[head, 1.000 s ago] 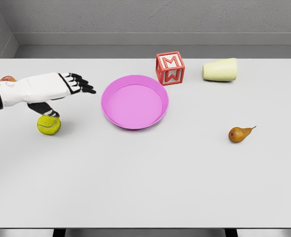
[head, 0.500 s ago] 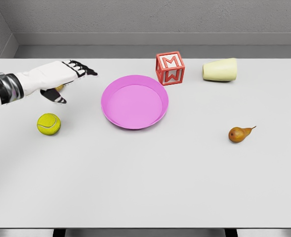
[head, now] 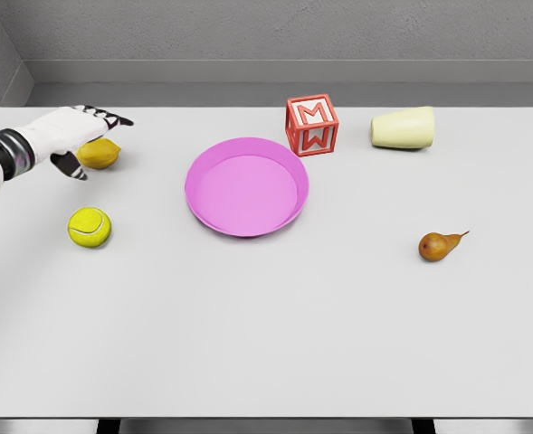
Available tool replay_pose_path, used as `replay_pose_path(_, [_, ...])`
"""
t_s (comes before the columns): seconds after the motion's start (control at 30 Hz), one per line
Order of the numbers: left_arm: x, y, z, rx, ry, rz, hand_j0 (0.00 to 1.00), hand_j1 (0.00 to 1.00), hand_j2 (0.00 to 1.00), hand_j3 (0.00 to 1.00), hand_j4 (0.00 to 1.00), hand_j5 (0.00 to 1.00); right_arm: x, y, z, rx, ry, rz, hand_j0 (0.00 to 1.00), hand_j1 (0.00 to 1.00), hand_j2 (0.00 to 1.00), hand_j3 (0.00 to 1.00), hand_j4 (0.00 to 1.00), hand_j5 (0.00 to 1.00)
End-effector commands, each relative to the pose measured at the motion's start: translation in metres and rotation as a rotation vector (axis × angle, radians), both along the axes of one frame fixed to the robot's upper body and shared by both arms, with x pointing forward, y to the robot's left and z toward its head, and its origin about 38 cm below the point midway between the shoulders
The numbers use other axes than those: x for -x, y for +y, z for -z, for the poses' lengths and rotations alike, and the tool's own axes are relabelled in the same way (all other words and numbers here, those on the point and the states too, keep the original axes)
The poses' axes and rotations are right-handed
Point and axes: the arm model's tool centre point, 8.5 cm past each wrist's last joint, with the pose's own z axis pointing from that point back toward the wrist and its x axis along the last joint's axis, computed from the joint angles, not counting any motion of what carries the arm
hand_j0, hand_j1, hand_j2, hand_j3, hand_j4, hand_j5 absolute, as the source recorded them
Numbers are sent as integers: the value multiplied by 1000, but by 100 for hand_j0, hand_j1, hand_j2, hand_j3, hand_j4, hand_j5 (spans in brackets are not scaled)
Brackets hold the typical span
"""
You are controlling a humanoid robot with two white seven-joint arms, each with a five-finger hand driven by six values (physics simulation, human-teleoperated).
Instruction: Put the lemon on the plate with left arm
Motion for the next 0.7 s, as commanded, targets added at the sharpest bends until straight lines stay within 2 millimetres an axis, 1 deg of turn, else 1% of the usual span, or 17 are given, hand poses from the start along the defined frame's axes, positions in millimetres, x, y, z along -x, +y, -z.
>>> replay_pose_path(0.0, [-1,1,1,-58,-16,-1,100,100,100,100,100,100,0,0,0,1,0,0,100,100,100,100,100,100])
replay_pose_path(0.03, [-1,0,1,-88,-28,5,100,100,100,100,100,100,0,0,0,1,0,0,100,100,100,100,100,100])
replay_pose_path(0.13, [-5,-14,7,-136,-45,26,100,100,100,100,100,100,0,0,0,-1,0,0,100,100,100,100,100,100])
replay_pose_path(0.23, [-8,-8,9,-125,-36,4,100,100,100,100,100,100,0,0,0,-1,0,0,100,100,100,100,100,100])
replay_pose_path(0.3, [-8,-8,9,-116,-35,5,100,100,100,100,100,100,0,0,0,1,0,0,100,100,100,100,100,100])
replay_pose_path(0.4, [-14,-2,16,-120,-16,-26,100,100,100,100,100,100,0,0,0,-1,0,0,100,100,100,100,100,100])
replay_pose_path(0.43, [-14,-7,18,-118,-16,-20,100,100,100,100,100,100,0,0,0,-1,0,0,100,100,100,100,100,100])
replay_pose_path(0.53, [-15,-6,20,-115,-9,-24,100,100,100,100,100,100,0,0,0,1,0,0,100,100,100,100,100,100])
replay_pose_path(0.6, [-16,-10,20,-106,-10,-18,100,100,100,100,100,100,0,0,0,-1,0,0,100,100,100,100,100,100])
replay_pose_path(0.63, [-17,-11,16,-100,-16,-18,100,100,100,100,100,100,0,0,0,-1,0,0,100,100,100,100,100,100])
replay_pose_path(0.67, [-18,-9,17,-101,-15,-25,100,100,100,100,100,100,0,0,0,1,0,0,100,100,100,100,100,100])
